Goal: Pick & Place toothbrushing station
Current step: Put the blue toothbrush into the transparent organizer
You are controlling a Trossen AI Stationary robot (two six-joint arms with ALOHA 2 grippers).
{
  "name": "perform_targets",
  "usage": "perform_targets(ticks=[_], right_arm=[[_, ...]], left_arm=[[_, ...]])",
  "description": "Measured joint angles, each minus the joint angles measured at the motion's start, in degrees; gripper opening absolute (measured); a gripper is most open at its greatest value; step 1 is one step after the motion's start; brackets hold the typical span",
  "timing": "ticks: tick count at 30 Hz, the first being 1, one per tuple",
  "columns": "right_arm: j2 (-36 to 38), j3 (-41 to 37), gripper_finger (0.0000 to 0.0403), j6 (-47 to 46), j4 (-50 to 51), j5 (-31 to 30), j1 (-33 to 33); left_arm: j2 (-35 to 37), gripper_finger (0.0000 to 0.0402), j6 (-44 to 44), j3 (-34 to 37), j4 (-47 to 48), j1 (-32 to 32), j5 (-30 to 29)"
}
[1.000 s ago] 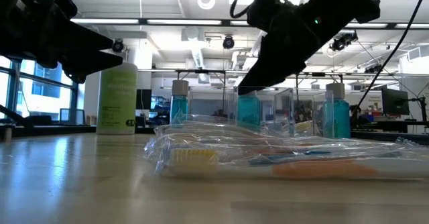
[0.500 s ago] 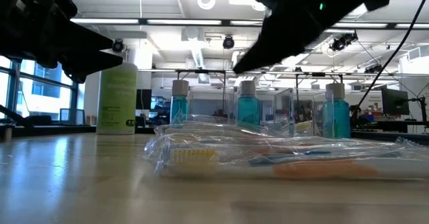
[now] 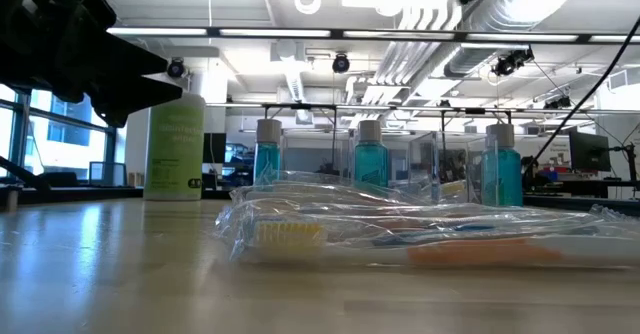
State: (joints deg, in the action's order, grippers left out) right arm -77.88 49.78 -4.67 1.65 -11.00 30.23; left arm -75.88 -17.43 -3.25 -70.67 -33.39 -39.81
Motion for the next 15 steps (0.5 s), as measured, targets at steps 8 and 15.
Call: perform_targets(ticks=[8, 15], right_arm=[[-4.0, 0.0, 0.0248, 0.7, 3.8, 0.6, 6.2], [-11.0, 0.0, 0.0228, -4.6, 5.8, 0.5, 5.4]], left_arm=[[0.0, 0.0237, -0.1, 0.0, -0.1, 0.0, 0.0], [0.0, 0.0237, -0.2, 0.0, -0.1, 0.0, 0.0]])
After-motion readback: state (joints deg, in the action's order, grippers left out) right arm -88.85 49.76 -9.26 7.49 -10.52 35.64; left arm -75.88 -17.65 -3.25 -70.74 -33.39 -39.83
